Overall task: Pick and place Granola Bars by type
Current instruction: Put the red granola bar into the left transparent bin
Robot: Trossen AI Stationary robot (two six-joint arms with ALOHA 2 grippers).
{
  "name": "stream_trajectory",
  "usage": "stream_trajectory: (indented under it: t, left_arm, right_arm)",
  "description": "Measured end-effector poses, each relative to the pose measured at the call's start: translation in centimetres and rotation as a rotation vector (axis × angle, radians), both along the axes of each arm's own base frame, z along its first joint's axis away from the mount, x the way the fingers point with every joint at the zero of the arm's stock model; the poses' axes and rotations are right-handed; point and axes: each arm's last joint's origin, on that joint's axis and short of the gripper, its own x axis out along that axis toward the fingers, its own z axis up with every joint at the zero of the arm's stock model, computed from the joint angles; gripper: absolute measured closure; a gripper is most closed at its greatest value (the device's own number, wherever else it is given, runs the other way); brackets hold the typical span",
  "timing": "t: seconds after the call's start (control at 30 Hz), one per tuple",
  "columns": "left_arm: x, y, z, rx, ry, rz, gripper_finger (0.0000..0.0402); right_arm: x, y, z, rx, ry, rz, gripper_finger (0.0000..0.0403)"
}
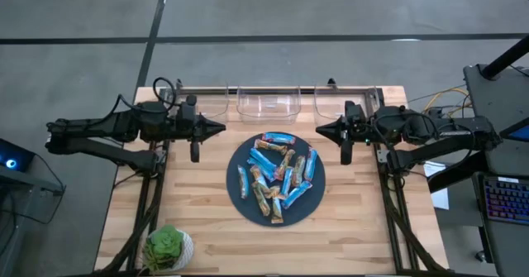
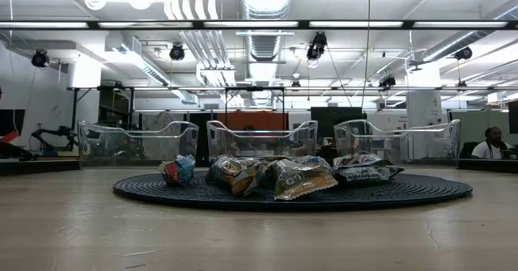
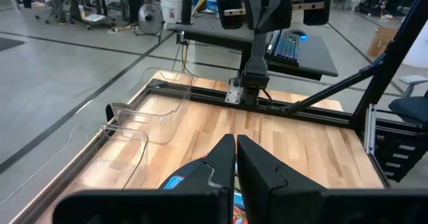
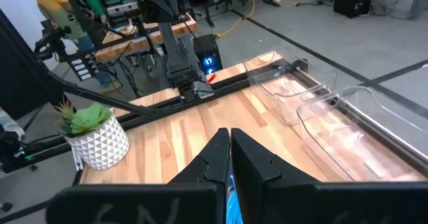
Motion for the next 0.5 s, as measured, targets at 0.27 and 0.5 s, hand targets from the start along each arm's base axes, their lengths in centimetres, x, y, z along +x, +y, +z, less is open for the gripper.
stream_trajectory:
  t: [0.27,0.5]
  left_arm:
    - [0.20,0.01,-0.11,0.000,0.007,0.000,0.0401]
    - [0.20,0.02,-0.11,0.000,0.008,0.001,0.0401]
  right_arm:
    - [0.35,0.03,-0.29,0.006,0.018,-0.001,0.0394]
    - [0.55,0.05,-0.43,0.046,0.019,-0.011,0.0394]
